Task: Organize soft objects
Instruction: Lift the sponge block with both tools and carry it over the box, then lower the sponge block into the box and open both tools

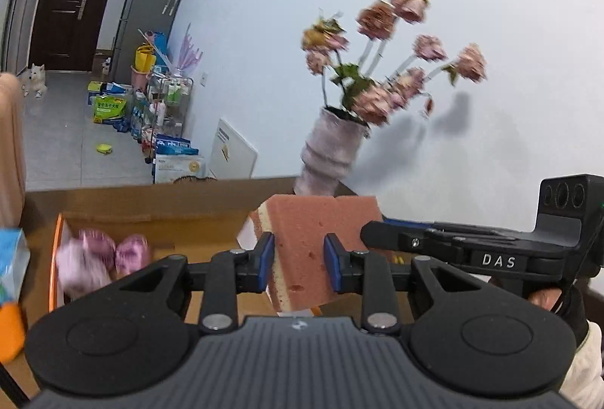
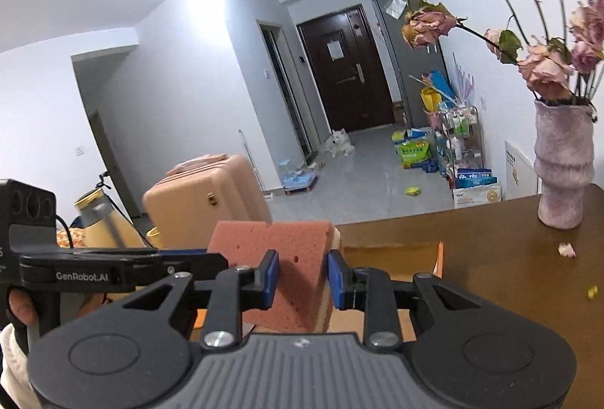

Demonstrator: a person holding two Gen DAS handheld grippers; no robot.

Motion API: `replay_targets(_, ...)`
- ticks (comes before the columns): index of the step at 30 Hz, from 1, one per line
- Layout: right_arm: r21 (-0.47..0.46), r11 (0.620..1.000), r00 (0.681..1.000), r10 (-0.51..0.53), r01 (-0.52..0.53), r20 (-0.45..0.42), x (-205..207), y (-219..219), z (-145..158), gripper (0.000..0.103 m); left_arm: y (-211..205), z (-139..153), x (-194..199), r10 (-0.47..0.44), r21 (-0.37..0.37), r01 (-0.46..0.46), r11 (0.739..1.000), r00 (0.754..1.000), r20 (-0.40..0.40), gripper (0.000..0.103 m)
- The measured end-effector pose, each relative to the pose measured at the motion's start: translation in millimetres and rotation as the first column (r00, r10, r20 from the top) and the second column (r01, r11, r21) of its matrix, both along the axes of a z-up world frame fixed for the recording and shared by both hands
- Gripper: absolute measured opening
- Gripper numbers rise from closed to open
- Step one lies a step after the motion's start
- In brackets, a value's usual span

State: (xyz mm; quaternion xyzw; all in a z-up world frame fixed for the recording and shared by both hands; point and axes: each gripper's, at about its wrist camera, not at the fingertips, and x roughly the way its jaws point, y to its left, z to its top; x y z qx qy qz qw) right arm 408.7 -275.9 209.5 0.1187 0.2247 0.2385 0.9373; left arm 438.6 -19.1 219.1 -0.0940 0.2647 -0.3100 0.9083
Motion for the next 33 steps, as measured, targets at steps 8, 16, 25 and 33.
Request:
replay_targets(8,-0.058,0.998,0.991,-0.046,0.039,-0.128,121,3,-23,0.027,-10,-36,124,0.037,-0.004,-0.038,0.999,0.987,-0.158,0.025)
replay_targets(16,-0.213,0.976,0.950,-0.118,0.056,-0.288,220,22,-109,0.027,-14,-140,225,0.100,0.026,-0.098,0.995,0.915,-0.391,0.025)
replay_targets(25,-0.526,0.850,0.945,-0.195,0.029,-0.263,254,69,-160,0.025,-30,-192,246,0.111,0.100,-0.073,0.992,0.888,-0.447,0.026)
replay_targets(33,-0.602,0.799,0.965,-0.154,-0.004,-0.211,253,82,-166,0.024,-26,-192,243,0.126,0.077,-0.102,0.992,0.884,-0.450,0.037)
